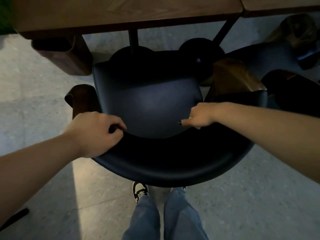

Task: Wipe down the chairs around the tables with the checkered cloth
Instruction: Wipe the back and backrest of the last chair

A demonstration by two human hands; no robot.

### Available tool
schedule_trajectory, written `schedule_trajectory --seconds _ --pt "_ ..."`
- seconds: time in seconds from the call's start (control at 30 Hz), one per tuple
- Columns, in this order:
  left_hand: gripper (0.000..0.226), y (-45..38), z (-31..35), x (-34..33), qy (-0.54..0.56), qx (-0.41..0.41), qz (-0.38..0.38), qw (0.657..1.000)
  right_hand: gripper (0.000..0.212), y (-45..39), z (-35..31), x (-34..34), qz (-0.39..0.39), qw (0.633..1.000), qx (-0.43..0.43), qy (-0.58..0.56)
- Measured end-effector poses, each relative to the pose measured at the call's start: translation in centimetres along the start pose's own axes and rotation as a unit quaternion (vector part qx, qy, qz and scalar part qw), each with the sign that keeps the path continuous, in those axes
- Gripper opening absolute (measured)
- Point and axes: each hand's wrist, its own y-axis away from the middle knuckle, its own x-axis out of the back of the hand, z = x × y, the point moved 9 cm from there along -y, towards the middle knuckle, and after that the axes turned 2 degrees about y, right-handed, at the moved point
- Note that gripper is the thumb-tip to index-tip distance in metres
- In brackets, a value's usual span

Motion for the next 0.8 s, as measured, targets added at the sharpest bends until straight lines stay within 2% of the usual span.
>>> schedule_trajectory --seconds 0.07,0.17,0.27,0.33,0.47,0.6,0.73,0.8 --pt "0.035 -0.1 0.0 0.0 0.004 0.001 0.001 1.000 0.070 0.2 1.7 0.1 -0.007 1.000 -0.016 0.008" --pt "0.036 0.0 0.0 0.0 0.006 0.002 0.000 1.000 0.042 0.3 3.7 0.3 0.023 0.990 -0.035 0.136" --pt "0.034 -0.1 0.0 0.0 0.004 0.003 0.000 1.000 0.040 0.7 4.3 1.3 0.095 0.953 -0.072 0.280" --pt "0.031 -0.1 0.0 0.0 0.003 0.008 -0.003 1.000 0.039 1.2 4.4 2.3 0.110 0.936 -0.108 0.315" --pt "0.026 0.0 -0.1 0.0 0.009 0.018 -0.002 1.000 0.040 1.0 6.2 2.9 0.093 0.946 -0.200 0.236" --pt "0.028 0.0 -0.1 -0.1 0.006 0.020 -0.014 1.000 0.042 0.1 7.3 2.4 0.084 0.943 -0.254 0.198" --pt "0.026 0.0 -0.1 0.0 0.006 0.025 -0.014 1.000 0.042 -0.8 6.6 1.3 0.078 0.943 -0.296 0.132" --pt "0.026 0.0 -0.1 0.1 0.008 0.028 -0.015 0.999 0.042 -1.3 4.2 -0.3 0.066 0.956 -0.266 0.102"
